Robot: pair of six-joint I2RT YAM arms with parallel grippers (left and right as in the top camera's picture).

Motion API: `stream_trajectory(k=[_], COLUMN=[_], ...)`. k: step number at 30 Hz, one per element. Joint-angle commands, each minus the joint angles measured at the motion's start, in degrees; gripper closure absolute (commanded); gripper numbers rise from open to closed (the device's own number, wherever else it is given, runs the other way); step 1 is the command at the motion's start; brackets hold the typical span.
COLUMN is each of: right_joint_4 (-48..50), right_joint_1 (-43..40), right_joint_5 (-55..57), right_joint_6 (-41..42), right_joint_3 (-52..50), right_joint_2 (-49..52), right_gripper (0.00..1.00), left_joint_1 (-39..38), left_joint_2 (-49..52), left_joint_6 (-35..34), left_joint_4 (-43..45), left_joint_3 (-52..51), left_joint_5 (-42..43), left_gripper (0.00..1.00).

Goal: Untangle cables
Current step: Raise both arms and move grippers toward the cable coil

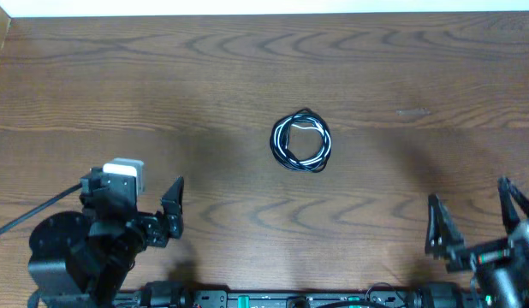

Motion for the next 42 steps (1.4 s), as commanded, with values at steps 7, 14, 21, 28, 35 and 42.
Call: stream_trajectory(k=[7, 14, 21, 28, 35, 42], right_joint_4=[-14.67, -30.75, -27.41, -25.97, -25.86, -25.51], right_joint_1=[-0.28, -0.28, -0.26, -0.33, -0.33, -0.28], right_joint_5=[-2.12, 2.01, -0.15, 2.67, 3.61, -0.55], right_joint_6=[-13.25, -21.99, -18.60, -10.95, -9.62, -16.76], right_joint_3=[22.51, 39.95, 41.27, 41.27, 41.27, 41.00], right_joint_2=[32.39, 54.29, 59.06, 63.52, 70.42, 72.43], right_gripper=[0.01, 0.01, 0.01, 0.01, 0.01, 0.01], left_joint_1=[-0.24, -0.24, -0.24, -0.24, -4.50, -12.17], left_joint_2=[7.91, 15.56, 26.56, 34.25, 32.39, 41.33], left_joint_6=[0.39, -0.96, -1.90, -4.55, -2.80, -1.27], left_joint_4=[3.50, 9.99, 12.52, 19.93, 29.00, 32.92], left_joint_3=[0.61, 0.63, 0.63, 0.63, 0.63, 0.74], left_joint_5=[2.64, 5.16, 10.67, 21.79, 18.51, 15.19], left_gripper=[0.19, 0.11, 0.12, 0.02, 0.02, 0.02])
